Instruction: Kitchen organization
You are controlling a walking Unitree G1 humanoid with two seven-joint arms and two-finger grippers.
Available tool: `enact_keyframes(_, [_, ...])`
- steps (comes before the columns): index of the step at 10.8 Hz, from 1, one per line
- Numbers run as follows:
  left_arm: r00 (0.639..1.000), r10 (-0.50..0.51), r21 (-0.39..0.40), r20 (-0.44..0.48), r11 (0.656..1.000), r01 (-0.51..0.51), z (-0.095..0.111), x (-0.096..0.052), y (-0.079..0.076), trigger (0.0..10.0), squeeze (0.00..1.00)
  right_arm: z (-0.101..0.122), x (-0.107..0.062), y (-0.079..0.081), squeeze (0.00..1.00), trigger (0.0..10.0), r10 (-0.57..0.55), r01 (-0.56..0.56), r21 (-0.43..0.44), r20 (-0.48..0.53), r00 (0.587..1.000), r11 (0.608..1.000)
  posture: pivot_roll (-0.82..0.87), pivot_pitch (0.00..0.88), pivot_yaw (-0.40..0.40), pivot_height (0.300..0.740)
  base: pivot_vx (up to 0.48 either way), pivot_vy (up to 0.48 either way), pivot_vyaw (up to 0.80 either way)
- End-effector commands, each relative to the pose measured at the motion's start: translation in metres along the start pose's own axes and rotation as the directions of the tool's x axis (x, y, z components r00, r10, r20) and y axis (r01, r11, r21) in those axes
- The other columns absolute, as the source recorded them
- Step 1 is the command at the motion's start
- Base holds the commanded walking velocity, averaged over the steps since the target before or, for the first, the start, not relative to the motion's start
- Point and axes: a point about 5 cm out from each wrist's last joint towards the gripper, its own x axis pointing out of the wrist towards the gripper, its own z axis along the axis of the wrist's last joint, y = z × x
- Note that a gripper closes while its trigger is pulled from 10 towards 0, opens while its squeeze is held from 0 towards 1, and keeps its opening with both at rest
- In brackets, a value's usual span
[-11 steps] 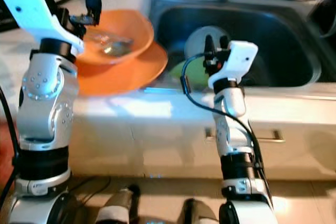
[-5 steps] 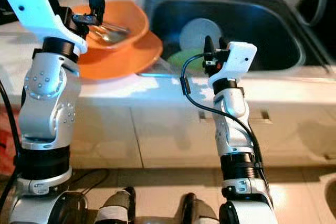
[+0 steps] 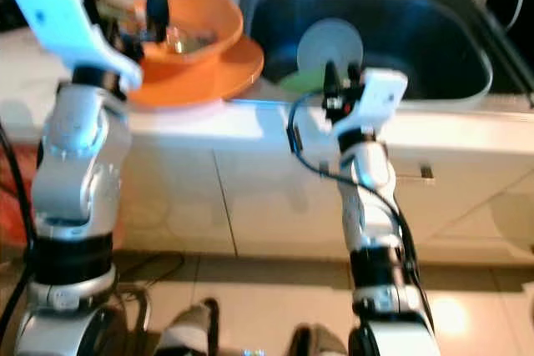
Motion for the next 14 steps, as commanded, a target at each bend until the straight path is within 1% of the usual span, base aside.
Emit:
enact_keyframes(1, [1.000, -0.008, 0.003, 0.002, 1.000, 0.008, 0.0015, -0.0003, -0.0010, 10.0, 0.00, 0.0007, 0.0009, -0.0009, 0.00, 10.0, -0.006, 0.006, -0.004, -0.001, 1.000, 1.000, 0.14, 0.192, -0.041, 0.740, 0.240, 0.000, 0.00])
enact_keyframes(3, [1.000, 0.000, 0.013, -0.002, 1.000, 0.000, 0.0008, -0.0001, 0.0001, 10.0, 0.00, 0.0006, 0.0007, -0.0011, 0.00, 10.0, -0.006, 0.006, -0.003, -0.002, 1.000, 1.000, 0.14, 0.193, -0.042, 0.740, 0.433, 0.000, 0.00])
enact_keyframes(5, [1.000, 0.002, 0.014, 0.002, 1.000, -0.002, 0.0013, -0.0007, 0.0008, 10.0, 0.00, 0.0005, 0.0006, -0.0010, 0.00, 10.0, -0.005, 0.005, -0.003, -0.003, 1.000, 1.000, 0.14, 0.196, -0.043, 0.740, 0.000, 0.000, 0.00])
enact_keyframes(7, [1.000, 0.009, 0.023, -0.014, 1.000, -0.009, -0.0012, -0.0015, 0.0019, 10.0, 0.00, 0.0005, 0.0004, -0.0008, 0.00, 10.0, -0.005, 0.005, -0.003, -0.003, 1.000, 1.000, 0.14, 0.197, -0.042, 0.740, 0.000, 0.000, 0.00])
enact_keyframes(12, [1.000, 0.004, 0.033, -0.022, 0.999, -0.003, -0.0037, -0.0010, 0.0005, 10.0, 0.00, -0.0002, 0.0009, -0.0013, 0.00, 10.0, -0.010, 0.010, -0.003, -0.004, 1.000, 1.000, 0.14, 0.196, -0.041, 0.740, 0.449, 0.000, 0.00])
enact_keyframes(13, [1.000, 0.005, 0.029, -0.019, 1.000, -0.005, -0.0033, -0.0011, 0.0003, 10.0, 0.00, -0.0001, 0.0008, -0.0013, 0.00, 10.0, -0.011, 0.011, -0.003, -0.004, 1.000, 1.000, 0.14, 0.197, -0.041, 0.740, 0.300, 0.000, 0.00])
enact_keyframes(14, [1.000, 0.005, 0.028, -0.013, 1.000, -0.004, -0.0025, -0.0012, 0.0000, 10.0, 0.00, 0.0001, 0.0005, -0.0015, 0.00, 10.0, -0.012, 0.012, -0.004, -0.004, 1.000, 1.000, 0.14, 0.198, -0.041, 0.740, 0.000, 0.000, 0.00])
